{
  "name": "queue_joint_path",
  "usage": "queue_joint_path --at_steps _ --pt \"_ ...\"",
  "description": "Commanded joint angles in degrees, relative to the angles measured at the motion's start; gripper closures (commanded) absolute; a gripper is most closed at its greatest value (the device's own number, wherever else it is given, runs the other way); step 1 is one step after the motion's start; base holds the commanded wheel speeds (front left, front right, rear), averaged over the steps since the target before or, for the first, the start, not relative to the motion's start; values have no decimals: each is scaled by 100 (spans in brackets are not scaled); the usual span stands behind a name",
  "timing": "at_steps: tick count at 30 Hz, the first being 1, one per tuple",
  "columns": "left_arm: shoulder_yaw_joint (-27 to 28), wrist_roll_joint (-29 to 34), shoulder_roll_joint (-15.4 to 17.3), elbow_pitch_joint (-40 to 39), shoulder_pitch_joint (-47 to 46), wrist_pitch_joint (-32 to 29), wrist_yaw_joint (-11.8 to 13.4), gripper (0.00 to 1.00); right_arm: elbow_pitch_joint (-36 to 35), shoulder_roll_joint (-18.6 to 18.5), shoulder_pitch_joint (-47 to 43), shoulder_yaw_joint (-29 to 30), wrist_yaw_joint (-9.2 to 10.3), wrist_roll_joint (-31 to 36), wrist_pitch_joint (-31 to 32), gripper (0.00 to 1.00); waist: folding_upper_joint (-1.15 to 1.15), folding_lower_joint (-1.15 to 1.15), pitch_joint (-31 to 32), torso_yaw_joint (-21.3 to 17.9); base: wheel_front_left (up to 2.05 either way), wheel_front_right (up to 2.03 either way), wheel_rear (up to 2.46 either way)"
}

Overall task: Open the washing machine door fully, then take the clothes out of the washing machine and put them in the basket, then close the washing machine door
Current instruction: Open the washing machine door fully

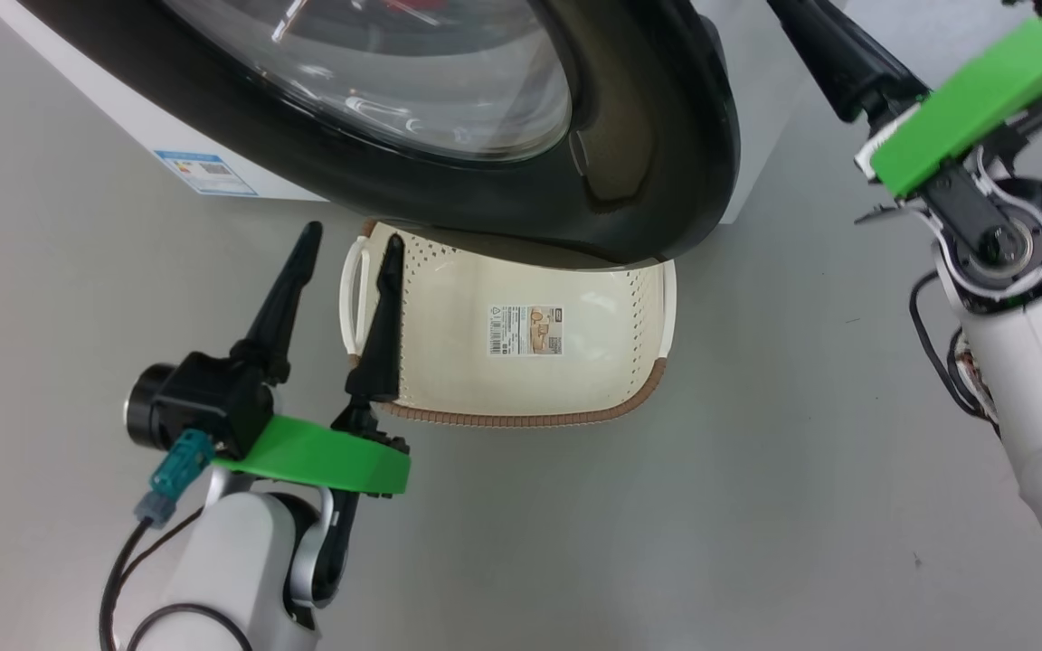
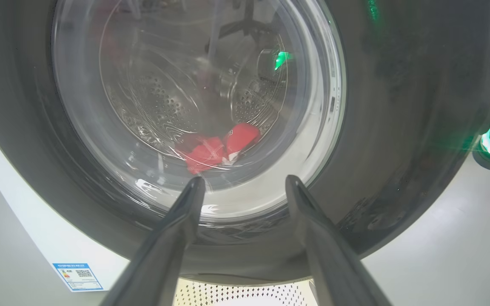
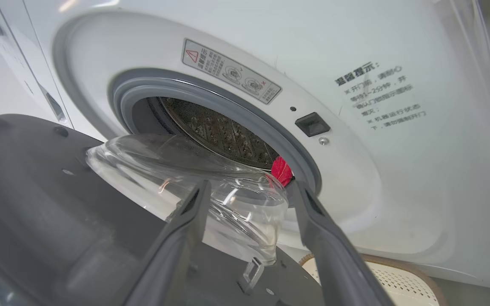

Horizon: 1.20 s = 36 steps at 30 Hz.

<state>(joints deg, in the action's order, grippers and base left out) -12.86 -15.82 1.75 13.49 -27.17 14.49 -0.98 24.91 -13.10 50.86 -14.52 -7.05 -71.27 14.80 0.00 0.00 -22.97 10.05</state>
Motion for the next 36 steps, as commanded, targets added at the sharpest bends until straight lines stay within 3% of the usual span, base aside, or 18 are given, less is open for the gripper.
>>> queue_joint_path --at_steps 1,13,19,27,36 --pt "224 -16 112 -115 87 51 72 0 -248 -5 -163 -19 -44 204 -174 0 0 0 26 -15 0 0 0" --pt "427 109 113 -278 286 51 231 0 -866 -338 -1196 141 -44 2637 -2027 0 0 0 140 -192 0 0 0" --pt "570 188 114 -409 453 51 218 0 -1046 15 -1780 640 -44 3747 -2685 0 0 0 195 -312 0 0 0" --pt "655 260 113 -898 705 51 289 0 -1584 623 -2595 1165 -44 5419 -2954 0 0 0 100 -418 0 0 0" --pt "736 400 113 -1267 890 51 287 0 -2075 886 -3089 1207 -44 5754 -2978 0 0 0 21 -501 0 0 0"
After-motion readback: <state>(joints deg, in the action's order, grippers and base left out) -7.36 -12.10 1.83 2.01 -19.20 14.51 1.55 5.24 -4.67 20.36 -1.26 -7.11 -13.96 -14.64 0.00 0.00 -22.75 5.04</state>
